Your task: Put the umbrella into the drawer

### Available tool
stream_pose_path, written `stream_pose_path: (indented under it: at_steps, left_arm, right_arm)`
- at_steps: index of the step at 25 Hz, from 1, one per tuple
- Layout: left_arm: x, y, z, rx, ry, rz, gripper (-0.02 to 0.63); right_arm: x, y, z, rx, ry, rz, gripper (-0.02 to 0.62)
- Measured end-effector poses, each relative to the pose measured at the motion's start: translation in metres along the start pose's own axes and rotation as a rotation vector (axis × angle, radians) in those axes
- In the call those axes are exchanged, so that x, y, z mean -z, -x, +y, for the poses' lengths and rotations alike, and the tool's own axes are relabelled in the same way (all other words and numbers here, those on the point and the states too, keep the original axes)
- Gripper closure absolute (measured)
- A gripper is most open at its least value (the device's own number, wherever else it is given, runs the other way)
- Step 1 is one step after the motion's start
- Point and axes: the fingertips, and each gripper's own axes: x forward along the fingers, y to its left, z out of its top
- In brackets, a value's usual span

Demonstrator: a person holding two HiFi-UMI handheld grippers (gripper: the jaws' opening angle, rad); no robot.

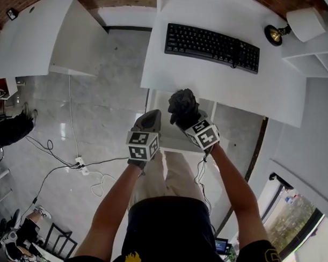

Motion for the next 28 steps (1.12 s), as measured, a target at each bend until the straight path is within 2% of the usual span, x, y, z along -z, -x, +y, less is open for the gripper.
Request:
stream_pose_path:
  at_steps: [4,6,9,15,19,23,28]
  left_arm:
    - [0.009,-0.009,0.012,-0.033,0.022,0.008,0.589]
    - [0.015,-0.014,0.011,-0.014,0.041,0.022,0.589]
    - [0.022,-0.02,0.006,0.012,0.03,0.035,0.589]
    - [0.034,-0.027,0.017,-0.019,0.047,0.043,0.589]
    - [0.048,-0.025,0.023,-0.045,0.058,0.064,0.589]
    - [0.056,-0.025,0.027,-0.059,0.062,0.075,0.589]
    - [0.066,-0.03,0.034,-0.078,0.069,0.091,0.589]
  right_arm:
    - [0.01,-0.025,0.0,-0.02,0.004,0.046,0.334]
    - [0.016,-0.035,-0.002,-0.021,0.004,0.061,0.333]
    - [0.016,-0.046,-0.001,-0.031,0.003,0.026,0.333]
    - [0.015,-0.056,0.001,-0.058,0.013,-0.029,0.333]
    - [0.046,-0.071,0.011,-0.113,0.014,0.05,0.333]
    - [0.066,-0.083,0.006,-0.111,0.018,0.109,0.334]
    - [0.067,-0.099,-0.007,-0.117,-0.068,0.124,0.334]
